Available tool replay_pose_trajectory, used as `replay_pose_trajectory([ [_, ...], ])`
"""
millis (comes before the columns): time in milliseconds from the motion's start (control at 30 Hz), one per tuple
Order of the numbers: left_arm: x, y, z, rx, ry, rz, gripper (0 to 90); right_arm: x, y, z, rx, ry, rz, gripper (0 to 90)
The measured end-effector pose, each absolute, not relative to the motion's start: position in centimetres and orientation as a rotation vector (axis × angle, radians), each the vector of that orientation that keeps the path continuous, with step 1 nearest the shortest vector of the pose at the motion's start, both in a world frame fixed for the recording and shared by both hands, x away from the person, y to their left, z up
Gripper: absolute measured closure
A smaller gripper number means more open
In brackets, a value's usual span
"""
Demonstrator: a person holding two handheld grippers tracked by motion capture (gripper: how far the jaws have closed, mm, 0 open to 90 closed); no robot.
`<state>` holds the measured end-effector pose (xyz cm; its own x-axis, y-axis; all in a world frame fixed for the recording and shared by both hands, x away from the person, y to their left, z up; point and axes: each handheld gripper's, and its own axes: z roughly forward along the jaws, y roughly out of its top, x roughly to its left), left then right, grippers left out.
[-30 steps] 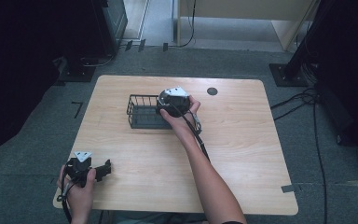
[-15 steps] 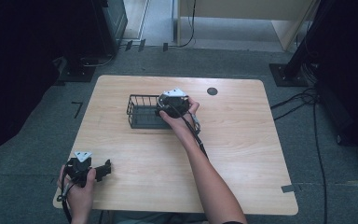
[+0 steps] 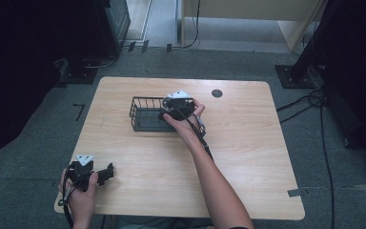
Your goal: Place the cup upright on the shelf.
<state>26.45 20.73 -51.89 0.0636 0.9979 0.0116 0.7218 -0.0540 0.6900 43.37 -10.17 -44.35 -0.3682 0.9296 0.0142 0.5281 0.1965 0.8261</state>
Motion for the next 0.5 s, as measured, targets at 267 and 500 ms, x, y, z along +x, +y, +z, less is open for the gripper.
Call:
replay_pose_trajectory([
  [267, 26.4, 20.7, -51.9, 1.831, 1.710, 0.697, 0.0, 42.8, -10.4, -43.5, 1.302, 1.991, 1.114, 0.0],
  [500, 26.4, 20.7, -51.9, 1.831, 1.710, 0.696, 0.0, 42.0, -10.7, -42.3, 1.281, 1.940, 1.158, 0.0],
])
